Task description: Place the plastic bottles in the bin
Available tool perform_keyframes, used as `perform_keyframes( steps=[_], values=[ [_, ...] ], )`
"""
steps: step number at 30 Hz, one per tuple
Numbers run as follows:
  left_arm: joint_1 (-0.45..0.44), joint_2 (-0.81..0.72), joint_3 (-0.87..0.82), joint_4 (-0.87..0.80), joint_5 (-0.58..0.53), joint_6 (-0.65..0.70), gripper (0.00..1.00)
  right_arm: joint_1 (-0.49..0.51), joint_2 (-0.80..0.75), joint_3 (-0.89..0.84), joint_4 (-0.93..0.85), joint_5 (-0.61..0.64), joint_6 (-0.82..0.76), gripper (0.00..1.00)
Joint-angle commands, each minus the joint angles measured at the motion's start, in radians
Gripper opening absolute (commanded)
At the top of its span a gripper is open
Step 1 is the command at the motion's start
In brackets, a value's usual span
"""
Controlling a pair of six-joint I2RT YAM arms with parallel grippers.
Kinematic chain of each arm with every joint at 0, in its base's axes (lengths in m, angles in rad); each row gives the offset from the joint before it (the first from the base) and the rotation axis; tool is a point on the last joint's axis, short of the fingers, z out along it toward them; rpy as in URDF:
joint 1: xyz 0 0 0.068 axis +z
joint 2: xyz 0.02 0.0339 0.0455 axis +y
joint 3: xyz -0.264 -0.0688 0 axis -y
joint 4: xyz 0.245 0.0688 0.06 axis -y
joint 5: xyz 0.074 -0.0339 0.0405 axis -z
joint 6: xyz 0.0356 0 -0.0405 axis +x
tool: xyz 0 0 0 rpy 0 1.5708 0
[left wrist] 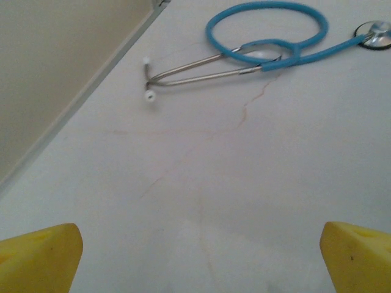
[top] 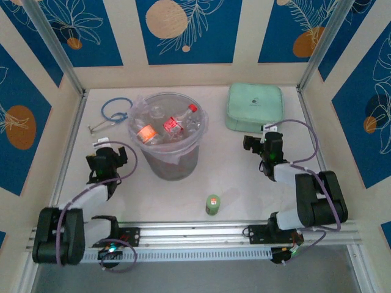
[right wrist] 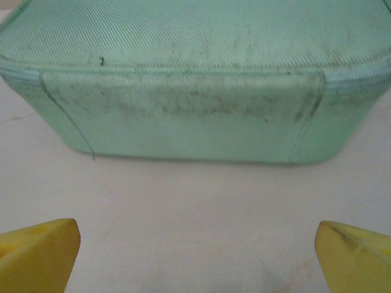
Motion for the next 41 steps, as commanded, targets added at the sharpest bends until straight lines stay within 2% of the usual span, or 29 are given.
perform_keyframes(
  steps=[1, 2, 4, 6, 8, 13, 16, 17, 19, 41],
  values=[
    [0.007, 0.122, -0.018, 0.337, 0.062, 0.040, 0.99, -0.036, 0.078, -0.041, 0.254, -0.071, -0.028, 0.99],
    [0.008, 0.162, -0.013, 0.388, 0.062, 0.051, 0.99, -0.045, 0.110, -0.066, 0.334, -0.080, -0.022, 0.99],
    [0.013, 0.207, 0.008, 0.409, 0.090, 0.027, 0.99, -0.043, 0.094, -0.062, 0.287, -0.083, -0.025, 0.99],
    [0.013, 0.286, 0.024, 0.466, 0.124, 0.046, 0.99, -0.041, 0.107, -0.063, 0.317, -0.096, -0.034, 0.99],
    [-0.005, 0.283, 0.046, 0.410, 0.141, 0.070, 0.99, -0.045, 0.105, -0.061, 0.308, -0.099, -0.032, 0.99],
    [-0.024, 0.342, 0.036, 0.506, 0.193, 0.118, 1.00, -0.051, 0.101, -0.057, 0.293, -0.108, -0.027, 0.99],
    [-0.047, 0.422, 0.047, 0.569, 0.173, 0.150, 1.00, -0.050, 0.102, -0.059, 0.296, -0.107, -0.027, 0.99],
    [-0.053, 0.395, 0.058, 0.498, 0.169, 0.142, 1.00, -0.050, 0.100, -0.057, 0.293, -0.109, -0.027, 0.99],
    [-0.050, 0.413, 0.044, 0.565, 0.159, 0.141, 1.00, -0.050, 0.102, -0.057, 0.294, -0.108, -0.027, 0.99],
    [-0.051, 0.410, 0.055, 0.534, 0.154, 0.139, 1.00, -0.051, 0.101, -0.057, 0.292, -0.111, -0.027, 0.99]
  ],
)
